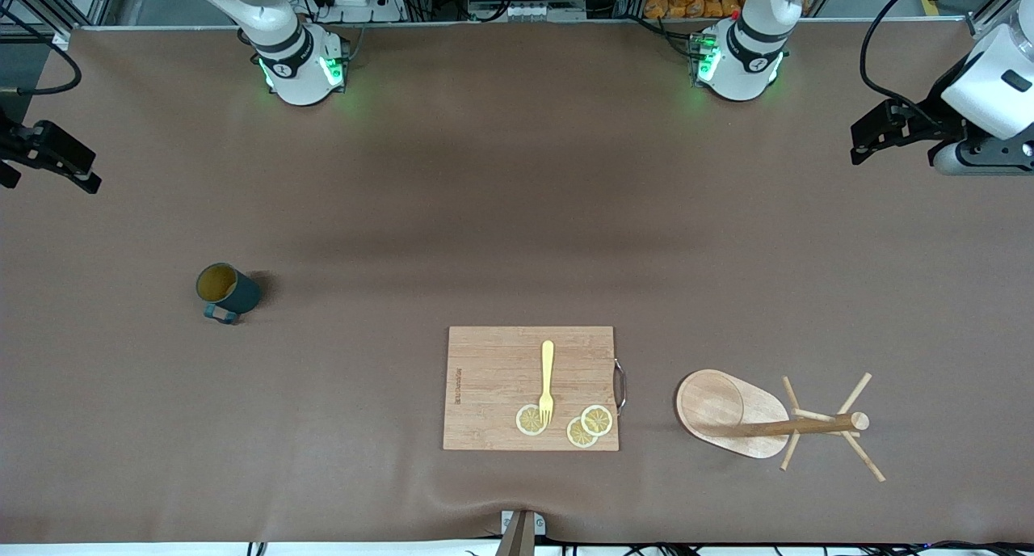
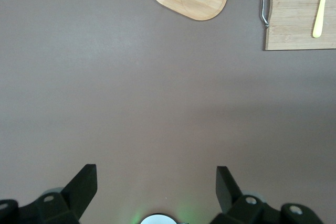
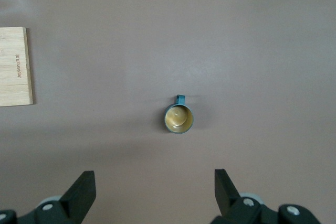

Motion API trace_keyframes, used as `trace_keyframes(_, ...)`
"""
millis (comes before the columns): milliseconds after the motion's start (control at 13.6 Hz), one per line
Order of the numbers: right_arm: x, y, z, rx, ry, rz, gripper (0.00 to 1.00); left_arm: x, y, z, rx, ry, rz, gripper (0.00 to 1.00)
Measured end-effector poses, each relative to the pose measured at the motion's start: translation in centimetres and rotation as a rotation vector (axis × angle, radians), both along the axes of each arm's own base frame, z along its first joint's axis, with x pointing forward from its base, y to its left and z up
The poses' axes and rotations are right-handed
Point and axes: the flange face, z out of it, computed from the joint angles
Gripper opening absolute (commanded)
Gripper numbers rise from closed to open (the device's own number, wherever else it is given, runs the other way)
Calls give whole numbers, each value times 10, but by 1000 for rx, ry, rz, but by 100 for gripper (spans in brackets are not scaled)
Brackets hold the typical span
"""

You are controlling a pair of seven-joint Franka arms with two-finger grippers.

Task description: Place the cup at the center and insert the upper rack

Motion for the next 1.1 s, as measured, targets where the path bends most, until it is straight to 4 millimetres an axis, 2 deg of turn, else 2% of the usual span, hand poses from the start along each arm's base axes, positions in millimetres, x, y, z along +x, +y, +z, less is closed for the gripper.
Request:
trace_keyframes(660, 0, 0, 0, 0, 2, 0, 100, 2, -11, -9, -19, 24, -19, 100)
trace_keyframes(880, 0, 0, 0, 0, 3, 0, 100, 6, -22, -19, -91, 54, -25, 100)
trace_keyframes(1101, 0, 0, 0, 0, 4, 0, 100, 14, -42, -41, -176, 111, -43, 100)
